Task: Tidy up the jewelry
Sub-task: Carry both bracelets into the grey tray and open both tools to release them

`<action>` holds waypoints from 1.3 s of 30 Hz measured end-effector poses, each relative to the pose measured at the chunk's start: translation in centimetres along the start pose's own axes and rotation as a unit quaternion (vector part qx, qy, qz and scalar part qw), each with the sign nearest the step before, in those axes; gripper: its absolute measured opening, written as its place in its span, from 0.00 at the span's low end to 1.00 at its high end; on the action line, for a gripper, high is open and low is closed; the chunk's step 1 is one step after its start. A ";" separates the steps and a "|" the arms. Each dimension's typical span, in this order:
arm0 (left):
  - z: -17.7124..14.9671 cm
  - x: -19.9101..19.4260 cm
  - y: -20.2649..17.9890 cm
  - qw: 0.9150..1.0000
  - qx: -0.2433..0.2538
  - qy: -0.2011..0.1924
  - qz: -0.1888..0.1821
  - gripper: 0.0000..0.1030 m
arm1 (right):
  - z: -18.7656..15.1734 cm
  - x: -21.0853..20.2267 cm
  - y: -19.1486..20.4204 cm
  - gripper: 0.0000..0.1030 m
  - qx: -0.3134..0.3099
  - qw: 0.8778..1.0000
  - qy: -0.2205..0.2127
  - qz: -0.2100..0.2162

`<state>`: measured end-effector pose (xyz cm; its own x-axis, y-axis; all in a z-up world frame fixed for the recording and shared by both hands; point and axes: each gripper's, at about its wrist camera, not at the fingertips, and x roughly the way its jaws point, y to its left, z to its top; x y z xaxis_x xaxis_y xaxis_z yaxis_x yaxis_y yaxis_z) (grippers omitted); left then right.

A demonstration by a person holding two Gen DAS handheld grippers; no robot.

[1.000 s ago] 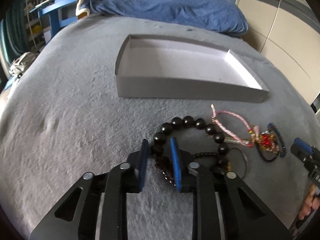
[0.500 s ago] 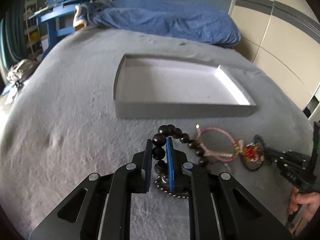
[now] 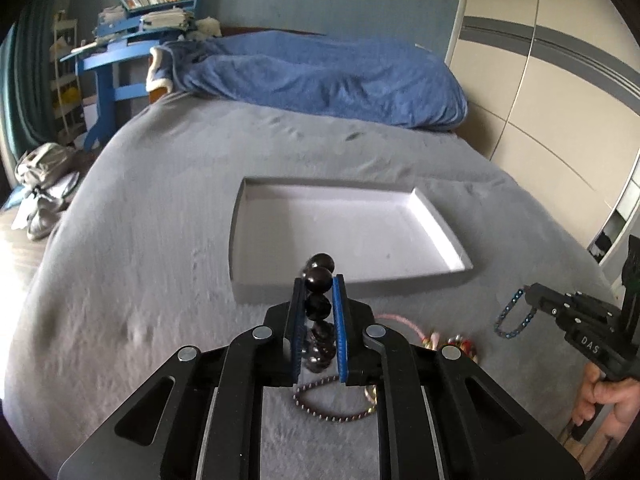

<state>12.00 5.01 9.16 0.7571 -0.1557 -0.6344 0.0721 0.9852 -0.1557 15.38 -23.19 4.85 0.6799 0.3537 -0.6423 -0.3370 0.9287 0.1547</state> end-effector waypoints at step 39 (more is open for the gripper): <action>3.6 14.7 3.8 0.996 0.027 0.087 0.026 0.14 | 6.7 14.5 1.2 0.07 -0.027 0.998 0.059 -0.015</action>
<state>25.69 6.74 1.97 0.6375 -0.1097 -0.7626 0.0741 0.9940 -0.0810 29.24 -16.15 0.76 0.6106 0.3068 -0.7301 -0.3537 0.9305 0.0952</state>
